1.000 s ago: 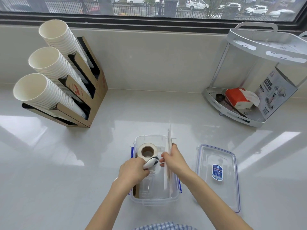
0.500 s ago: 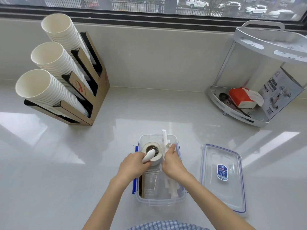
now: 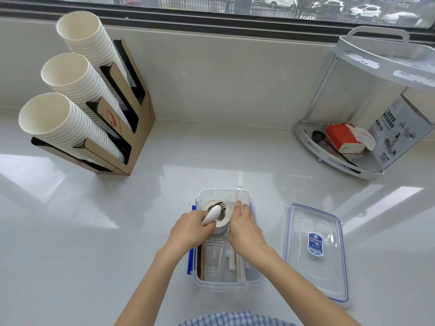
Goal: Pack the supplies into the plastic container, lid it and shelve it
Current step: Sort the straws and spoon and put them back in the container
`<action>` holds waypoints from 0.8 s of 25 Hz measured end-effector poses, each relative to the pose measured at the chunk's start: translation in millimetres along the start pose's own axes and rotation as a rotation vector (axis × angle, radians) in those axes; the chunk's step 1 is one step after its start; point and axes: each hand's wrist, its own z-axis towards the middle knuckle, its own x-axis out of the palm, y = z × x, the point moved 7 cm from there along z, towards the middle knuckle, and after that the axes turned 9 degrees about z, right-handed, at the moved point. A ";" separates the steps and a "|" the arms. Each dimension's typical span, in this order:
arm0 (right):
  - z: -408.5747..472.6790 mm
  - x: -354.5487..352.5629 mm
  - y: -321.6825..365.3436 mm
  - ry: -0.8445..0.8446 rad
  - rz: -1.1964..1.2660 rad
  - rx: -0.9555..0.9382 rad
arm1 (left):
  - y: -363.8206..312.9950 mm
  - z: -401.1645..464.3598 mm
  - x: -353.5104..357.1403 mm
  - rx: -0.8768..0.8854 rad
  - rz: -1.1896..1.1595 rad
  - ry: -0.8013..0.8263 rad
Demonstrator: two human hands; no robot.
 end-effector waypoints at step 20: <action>12.9 -2.2 2.2 0.115 -0.222 -0.038 | -6.4 -1.9 -14.5 -0.036 -0.117 -0.032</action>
